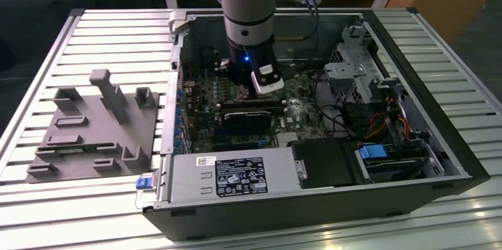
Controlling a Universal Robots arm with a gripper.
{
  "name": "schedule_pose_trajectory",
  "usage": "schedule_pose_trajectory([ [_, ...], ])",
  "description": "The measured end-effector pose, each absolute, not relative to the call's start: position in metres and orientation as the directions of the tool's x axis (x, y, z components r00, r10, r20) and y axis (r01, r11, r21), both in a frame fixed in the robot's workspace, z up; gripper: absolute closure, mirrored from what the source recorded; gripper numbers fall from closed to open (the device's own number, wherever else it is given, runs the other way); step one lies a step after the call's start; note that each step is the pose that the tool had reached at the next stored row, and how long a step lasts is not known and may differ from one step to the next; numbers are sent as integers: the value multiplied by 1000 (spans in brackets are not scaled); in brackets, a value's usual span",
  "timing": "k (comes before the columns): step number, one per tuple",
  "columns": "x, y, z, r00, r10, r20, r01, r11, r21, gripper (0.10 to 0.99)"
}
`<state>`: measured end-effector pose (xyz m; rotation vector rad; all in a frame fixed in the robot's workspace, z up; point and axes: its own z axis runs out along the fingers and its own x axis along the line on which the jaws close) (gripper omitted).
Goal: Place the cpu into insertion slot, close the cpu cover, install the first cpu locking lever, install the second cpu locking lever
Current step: 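Install the second cpu locking lever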
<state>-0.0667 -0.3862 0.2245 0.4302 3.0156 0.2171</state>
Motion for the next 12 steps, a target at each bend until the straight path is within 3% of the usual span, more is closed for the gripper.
schedule_pose_trajectory([
  [4,-68,-389,223,-957,285,-54,270,943,196,984],
  [12,-72,-397,221,-958,281,-48,265,940,215,984],
])
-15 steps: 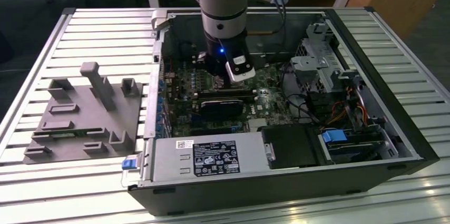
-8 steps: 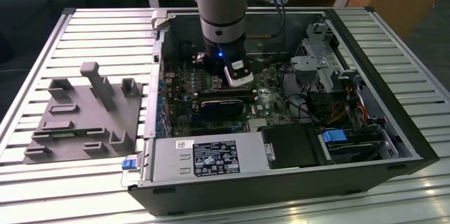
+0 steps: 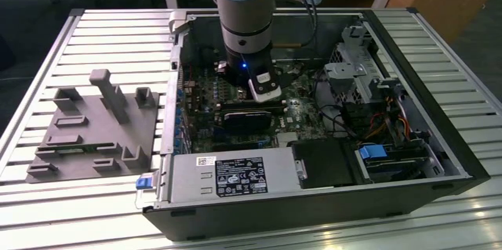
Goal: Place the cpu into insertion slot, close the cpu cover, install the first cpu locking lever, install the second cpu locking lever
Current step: 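Install the second cpu locking lever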
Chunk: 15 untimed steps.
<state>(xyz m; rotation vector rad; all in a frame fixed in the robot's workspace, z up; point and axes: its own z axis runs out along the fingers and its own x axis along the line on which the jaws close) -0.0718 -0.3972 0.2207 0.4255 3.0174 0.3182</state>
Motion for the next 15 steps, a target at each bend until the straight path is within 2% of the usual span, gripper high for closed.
schedule_pose_trajectory([
  [4,-78,-398,218,-960,276,-40,259,935,241,984],
  [15,-80,-407,214,-964,263,-31,245,931,271,984],
])
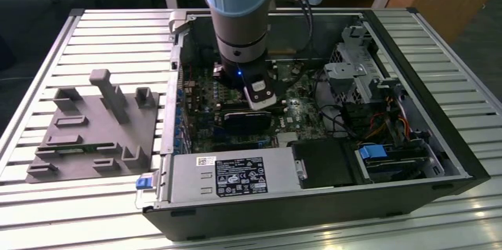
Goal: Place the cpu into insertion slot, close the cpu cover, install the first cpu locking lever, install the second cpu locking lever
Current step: 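Install the second cpu locking lever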
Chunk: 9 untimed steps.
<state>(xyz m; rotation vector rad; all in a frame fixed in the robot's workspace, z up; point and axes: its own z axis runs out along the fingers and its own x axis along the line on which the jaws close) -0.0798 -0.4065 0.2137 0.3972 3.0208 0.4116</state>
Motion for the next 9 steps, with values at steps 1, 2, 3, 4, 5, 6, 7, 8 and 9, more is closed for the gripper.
schedule_pose_trajectory([
  [1,-80,-408,214,-965,262,-31,244,930,274,984],
  [2,-80,-409,214,-965,261,-30,243,930,276,984],
  [3,-80,-410,214,-965,261,-29,243,929,279,984],
  [4,-80,-411,213,-965,260,-28,242,928,284,984],
  [5,-81,-411,213,-966,259,-26,241,926,290,984],
  [6,-81,-411,212,-966,258,-24,239,924,297,984],
  [7,-82,-411,211,-966,257,-22,238,923,304,984],
  [8,-83,-411,211,-967,255,-20,237,921,310,984],
  [9,-84,-412,210,-967,254,-19,235,919,315,984],
])
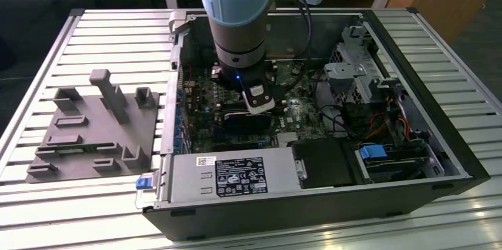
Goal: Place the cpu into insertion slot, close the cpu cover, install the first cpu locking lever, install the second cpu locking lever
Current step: 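Install the second cpu locking lever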
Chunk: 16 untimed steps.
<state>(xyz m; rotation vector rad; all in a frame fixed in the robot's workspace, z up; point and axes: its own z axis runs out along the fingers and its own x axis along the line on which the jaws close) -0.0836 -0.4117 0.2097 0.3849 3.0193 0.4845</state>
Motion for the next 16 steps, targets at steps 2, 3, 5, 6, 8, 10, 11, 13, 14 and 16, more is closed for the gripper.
schedule_pose_trajectory([
  [2,-85,-412,208,-968,251,-17,232,917,324,984],
  [3,-86,-412,207,-968,250,-16,231,916,327,984],
  [5,-86,-413,206,-969,247,-15,228,916,330,984],
  [6,-87,-413,206,-969,246,-15,228,916,330,984],
  [8,-87,-414,205,-970,244,-15,226,917,330,984],
  [10,-89,-415,204,-970,243,-15,224,916,332,984],
  [11,-90,-415,203,-970,242,-14,224,916,332,984],
  [13,-92,-415,202,-971,240,-14,222,916,334,984],
  [14,-93,-415,201,-971,240,-14,221,916,334,984],
  [16,-95,-415,200,-971,239,-14,220,916,334,984],
])
